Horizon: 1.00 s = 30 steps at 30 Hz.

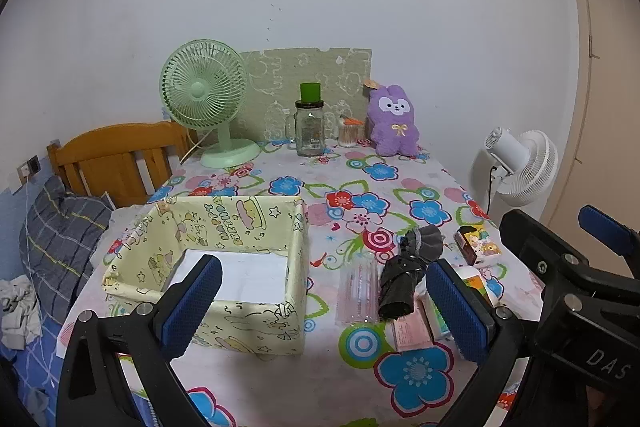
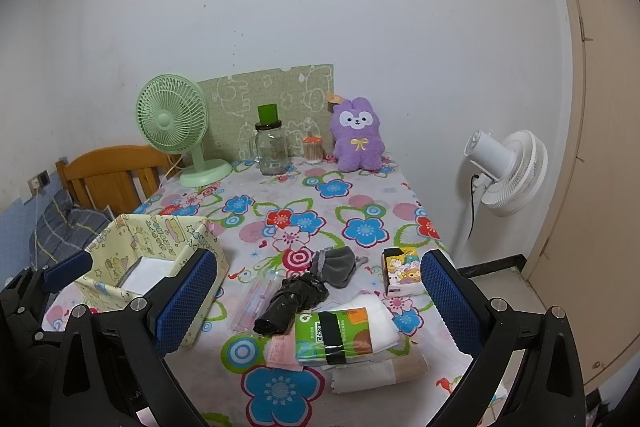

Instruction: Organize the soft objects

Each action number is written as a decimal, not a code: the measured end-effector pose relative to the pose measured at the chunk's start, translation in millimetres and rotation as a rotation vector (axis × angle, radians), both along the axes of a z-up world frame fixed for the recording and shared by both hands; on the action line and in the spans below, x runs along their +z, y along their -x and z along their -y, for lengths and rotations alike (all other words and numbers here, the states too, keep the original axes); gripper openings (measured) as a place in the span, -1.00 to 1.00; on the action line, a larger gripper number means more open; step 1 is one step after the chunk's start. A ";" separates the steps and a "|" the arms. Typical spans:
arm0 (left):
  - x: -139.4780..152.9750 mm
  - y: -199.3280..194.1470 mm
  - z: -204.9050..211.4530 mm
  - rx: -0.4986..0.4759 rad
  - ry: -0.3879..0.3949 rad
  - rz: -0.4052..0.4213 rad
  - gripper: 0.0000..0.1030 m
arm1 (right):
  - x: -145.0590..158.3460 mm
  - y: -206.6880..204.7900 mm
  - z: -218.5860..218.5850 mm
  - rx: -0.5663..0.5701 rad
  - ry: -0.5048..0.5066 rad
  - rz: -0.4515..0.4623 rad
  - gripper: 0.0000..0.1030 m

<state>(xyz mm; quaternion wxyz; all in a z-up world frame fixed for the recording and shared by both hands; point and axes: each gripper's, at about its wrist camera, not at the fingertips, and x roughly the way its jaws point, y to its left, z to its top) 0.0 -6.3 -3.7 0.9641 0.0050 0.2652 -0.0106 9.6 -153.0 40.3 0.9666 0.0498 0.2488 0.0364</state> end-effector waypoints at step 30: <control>-40.6 -21.0 33.5 -0.033 0.074 -0.077 0.84 | -36.4 -17.1 19.9 0.020 0.007 -0.043 0.94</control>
